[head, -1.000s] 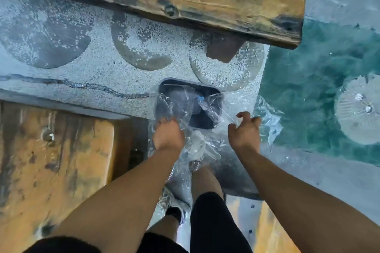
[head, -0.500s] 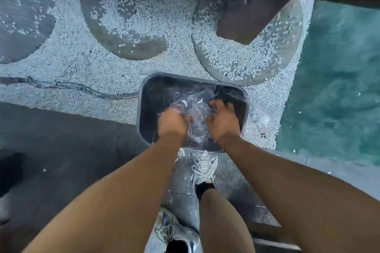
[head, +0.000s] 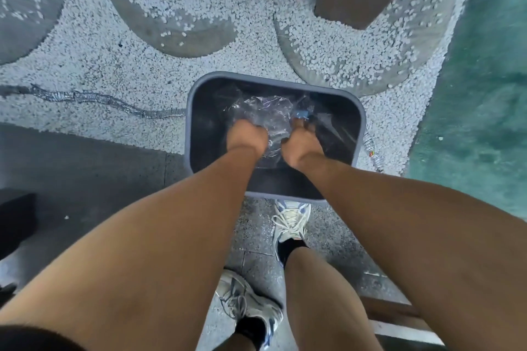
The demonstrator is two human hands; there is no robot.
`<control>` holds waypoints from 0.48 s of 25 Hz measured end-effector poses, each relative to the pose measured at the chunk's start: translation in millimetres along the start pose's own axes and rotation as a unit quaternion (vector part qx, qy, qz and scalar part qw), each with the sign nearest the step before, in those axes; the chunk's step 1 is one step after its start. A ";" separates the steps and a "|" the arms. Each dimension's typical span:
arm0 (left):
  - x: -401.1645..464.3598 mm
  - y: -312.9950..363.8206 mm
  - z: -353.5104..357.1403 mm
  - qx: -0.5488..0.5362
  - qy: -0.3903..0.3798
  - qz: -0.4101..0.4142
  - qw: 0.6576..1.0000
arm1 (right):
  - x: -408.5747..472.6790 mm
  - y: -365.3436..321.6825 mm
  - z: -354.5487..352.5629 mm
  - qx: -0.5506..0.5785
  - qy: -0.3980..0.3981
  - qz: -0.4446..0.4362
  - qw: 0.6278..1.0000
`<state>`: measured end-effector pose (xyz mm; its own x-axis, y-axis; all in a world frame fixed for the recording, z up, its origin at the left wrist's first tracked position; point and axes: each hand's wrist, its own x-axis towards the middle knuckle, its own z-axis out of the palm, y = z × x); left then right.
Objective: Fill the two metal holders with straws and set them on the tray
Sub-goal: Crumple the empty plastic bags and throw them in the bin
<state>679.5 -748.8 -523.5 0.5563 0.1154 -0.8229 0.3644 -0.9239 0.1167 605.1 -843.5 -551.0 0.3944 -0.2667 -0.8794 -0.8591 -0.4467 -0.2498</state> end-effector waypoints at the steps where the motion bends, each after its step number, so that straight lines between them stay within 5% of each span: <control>1: -14.4 -2.7 -6.3 -0.004 0.010 0.002 1.000 | -14.0 0.0 -5.4 -0.005 0.014 -0.008 1.000; 8: -134.1 -26.9 -54.9 0.028 0.020 0.063 0.997 | -121.3 -9.2 -52.1 -0.035 0.058 -0.100 0.993; 12: -212.4 -37.8 -88.6 0.092 -0.028 0.105 0.990 | -197.6 -18.0 -70.1 -0.077 -0.018 -0.118 0.990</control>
<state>613.8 -706.1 -303.8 0.5613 -0.1027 -0.8212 0.0989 -0.9768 0.1897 565.5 -842.7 -344.3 0.5635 -0.1097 -0.8188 -0.6837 -0.6183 -0.3877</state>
